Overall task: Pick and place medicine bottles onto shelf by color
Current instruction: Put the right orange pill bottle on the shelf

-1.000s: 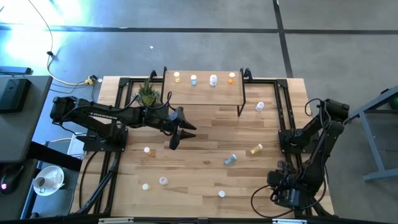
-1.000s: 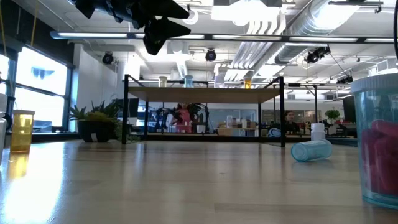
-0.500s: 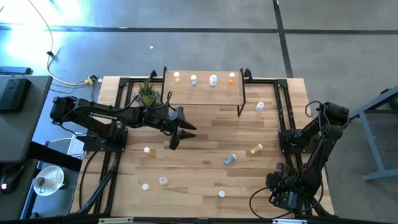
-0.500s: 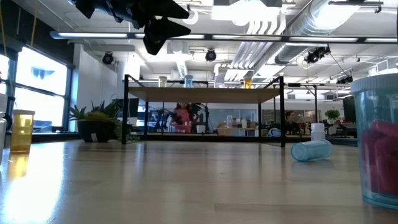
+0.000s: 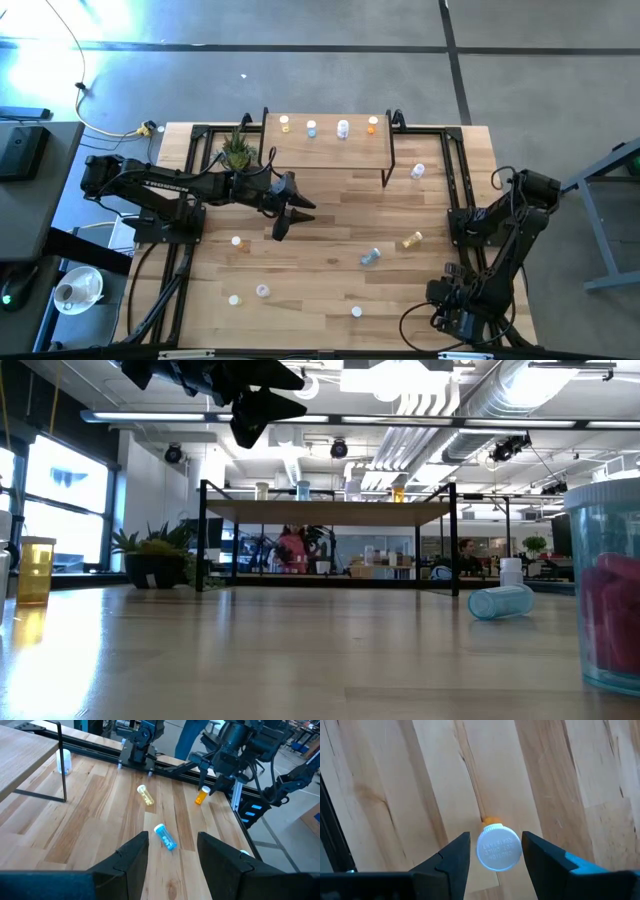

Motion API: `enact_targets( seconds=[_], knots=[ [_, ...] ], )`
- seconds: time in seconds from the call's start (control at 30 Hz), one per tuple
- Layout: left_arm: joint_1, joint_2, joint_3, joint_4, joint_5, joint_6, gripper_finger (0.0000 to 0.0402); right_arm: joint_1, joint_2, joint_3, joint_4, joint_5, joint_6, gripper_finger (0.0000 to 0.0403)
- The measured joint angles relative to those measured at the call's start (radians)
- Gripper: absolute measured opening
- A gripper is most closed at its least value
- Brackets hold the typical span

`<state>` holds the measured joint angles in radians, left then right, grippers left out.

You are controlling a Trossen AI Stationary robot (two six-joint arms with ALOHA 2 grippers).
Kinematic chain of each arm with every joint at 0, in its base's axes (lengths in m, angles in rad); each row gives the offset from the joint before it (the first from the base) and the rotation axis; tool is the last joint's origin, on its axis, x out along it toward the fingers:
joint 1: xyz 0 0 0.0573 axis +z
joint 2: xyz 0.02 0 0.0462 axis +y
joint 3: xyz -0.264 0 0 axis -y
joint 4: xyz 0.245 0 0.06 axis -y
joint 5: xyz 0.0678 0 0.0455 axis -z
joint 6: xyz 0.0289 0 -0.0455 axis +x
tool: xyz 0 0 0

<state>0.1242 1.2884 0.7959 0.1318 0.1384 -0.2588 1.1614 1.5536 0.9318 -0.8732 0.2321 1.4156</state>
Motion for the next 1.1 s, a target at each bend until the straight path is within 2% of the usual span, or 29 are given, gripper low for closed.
enact_targets(
  seconds=[0.37,0.7,0.93,1.1],
  knots=[
    [0.0,0.0,0.0,0.0,0.0,0.0,0.0158,0.0,0.0,0.0,-0.02,0.002,0.022,0.0167],
    [0.0,0.0,0.0,0.0,0.0,0.0,0.0158,0.0,-0.002,0.0,-0.019,0.007,0.046,0.0089],
    [0.0,0.0,0.0,0.0,0.0,-0.049,0.0158,-0.037,-0.002,0.025,-0.001,0.056,0.051,0.0109],
    [0.0,0.0,0.0,-0.033,0.0,-0.035,0.0158,-0.105,-0.002,0.063,-0.007,0.057,0.029,0.0103]
  ],
)
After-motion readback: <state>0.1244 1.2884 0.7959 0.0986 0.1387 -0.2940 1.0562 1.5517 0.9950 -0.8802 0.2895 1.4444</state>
